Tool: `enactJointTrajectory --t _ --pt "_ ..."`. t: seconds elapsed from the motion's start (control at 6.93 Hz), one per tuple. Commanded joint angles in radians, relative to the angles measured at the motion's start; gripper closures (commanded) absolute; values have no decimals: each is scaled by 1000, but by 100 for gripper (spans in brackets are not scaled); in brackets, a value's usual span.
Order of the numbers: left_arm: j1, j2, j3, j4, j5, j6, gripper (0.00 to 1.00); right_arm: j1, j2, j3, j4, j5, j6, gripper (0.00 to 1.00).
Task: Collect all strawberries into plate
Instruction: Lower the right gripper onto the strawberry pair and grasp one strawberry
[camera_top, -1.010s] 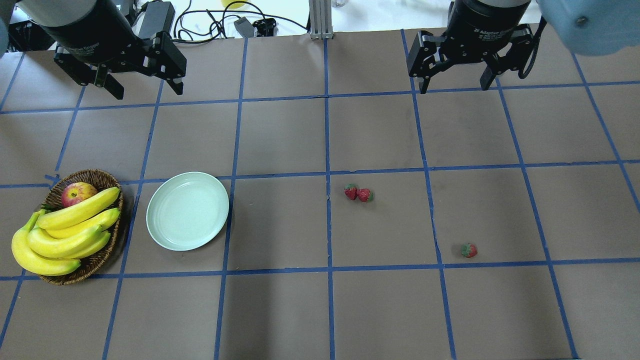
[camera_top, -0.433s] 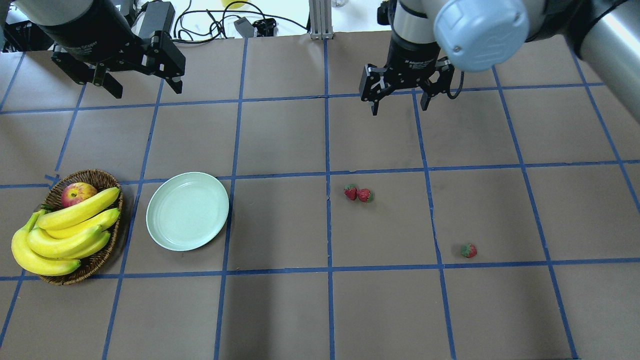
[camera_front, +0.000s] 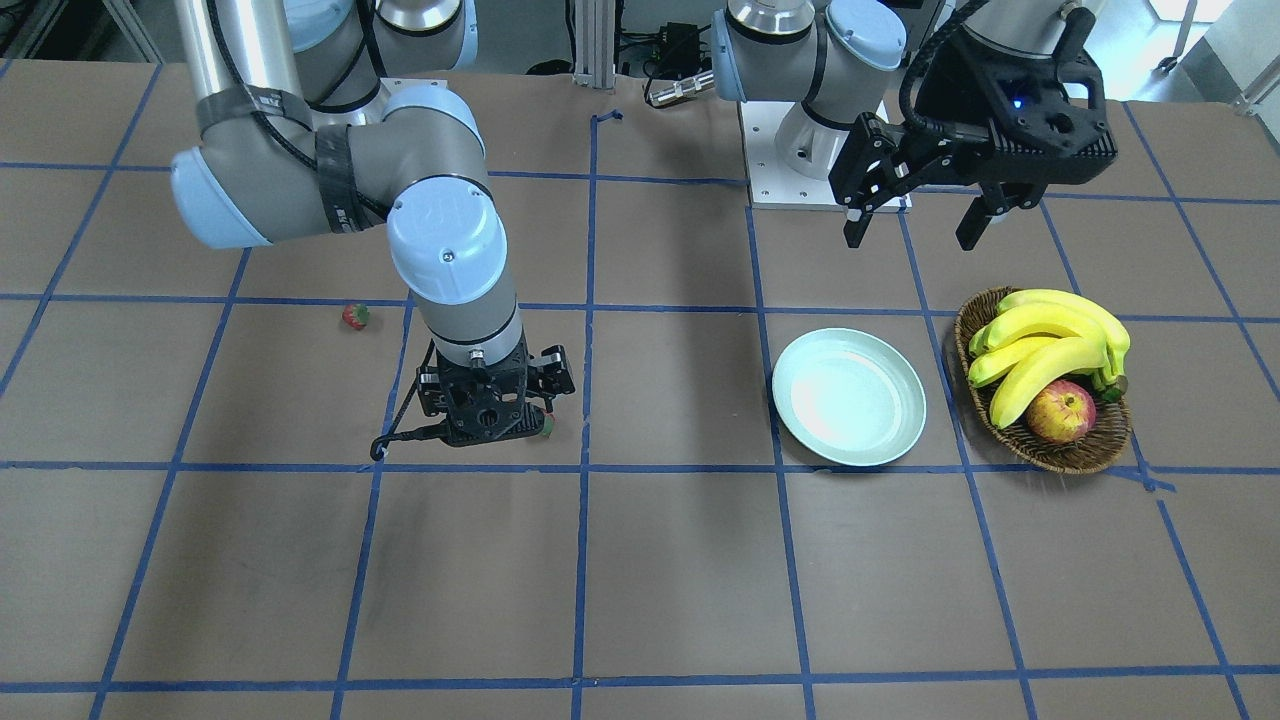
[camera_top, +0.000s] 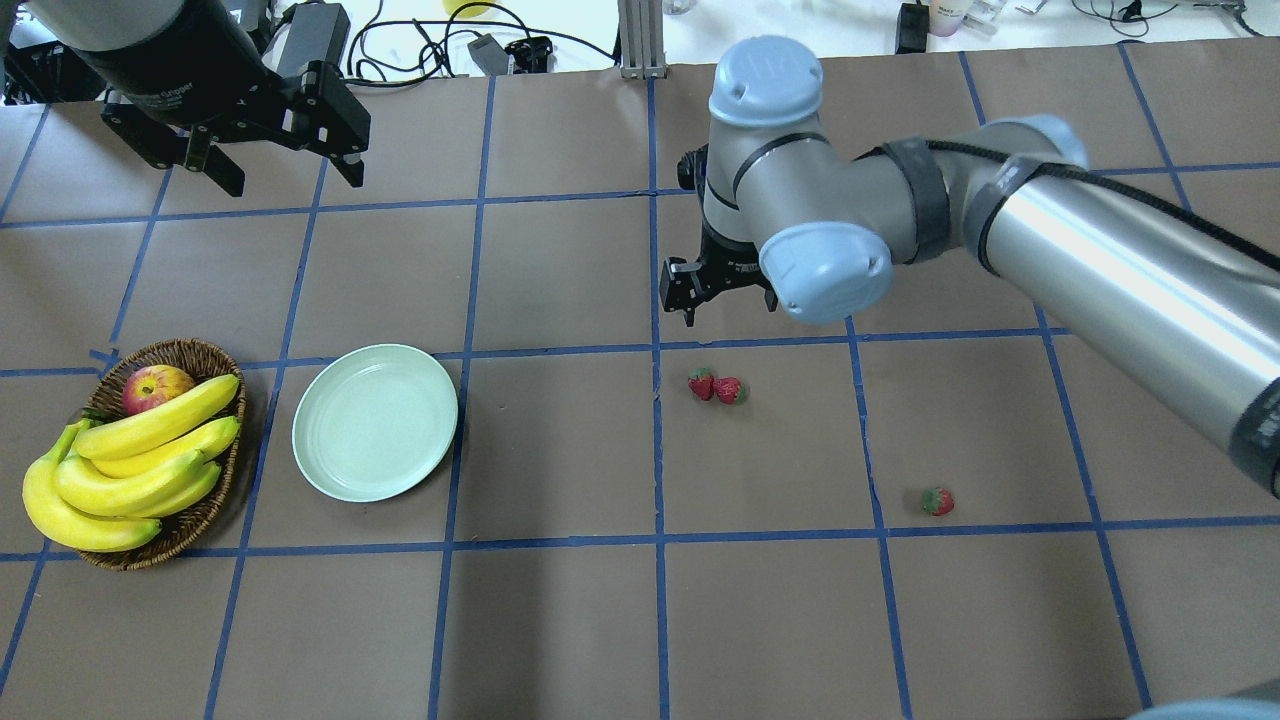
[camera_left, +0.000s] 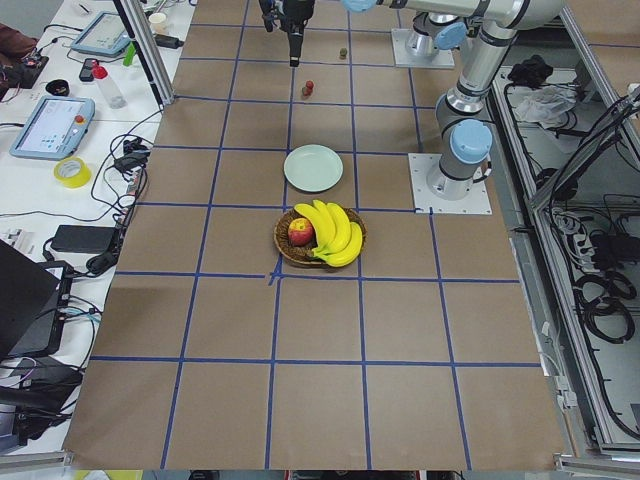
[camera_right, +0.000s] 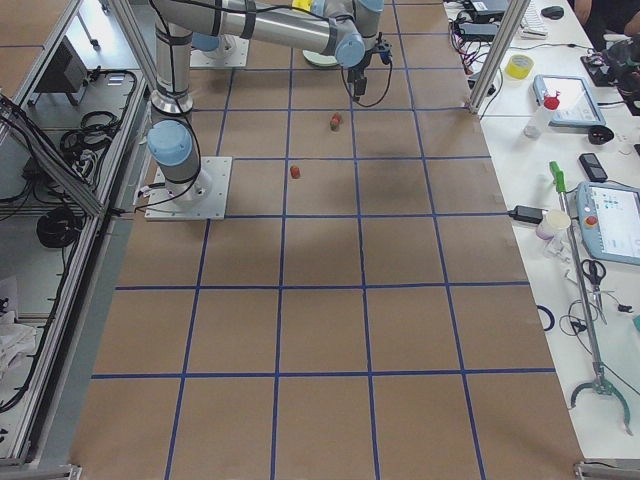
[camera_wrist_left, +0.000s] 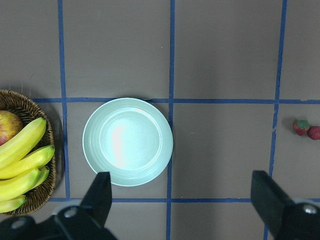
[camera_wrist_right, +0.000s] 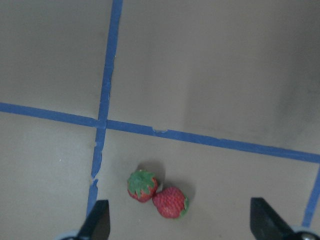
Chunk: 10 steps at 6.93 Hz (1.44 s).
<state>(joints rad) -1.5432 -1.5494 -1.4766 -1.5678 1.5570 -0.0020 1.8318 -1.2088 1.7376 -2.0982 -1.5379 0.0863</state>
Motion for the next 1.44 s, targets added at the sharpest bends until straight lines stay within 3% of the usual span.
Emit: enactJointTrajectory --t 0.0,0.29,0.58,0.87,1.15,1.3 --pt "0 0 -1 0 0 0 0 17 78 74 -162 2 -13 2" --pt "0 0 -2 0 0 0 0 52 103 74 -181 5 -13 6" --pt "0 0 -4 0 0 0 0 61 109 91 -178 15 -49 19" --pt "0 0 -2 0 1 0 0 63 110 103 -169 16 -57 39" --pt "0 2 -2 0 3 0 0 63 107 100 -167 18 -65 82" --pt "0 2 -2 0 2 0 0 63 106 91 -167 16 -60 95"
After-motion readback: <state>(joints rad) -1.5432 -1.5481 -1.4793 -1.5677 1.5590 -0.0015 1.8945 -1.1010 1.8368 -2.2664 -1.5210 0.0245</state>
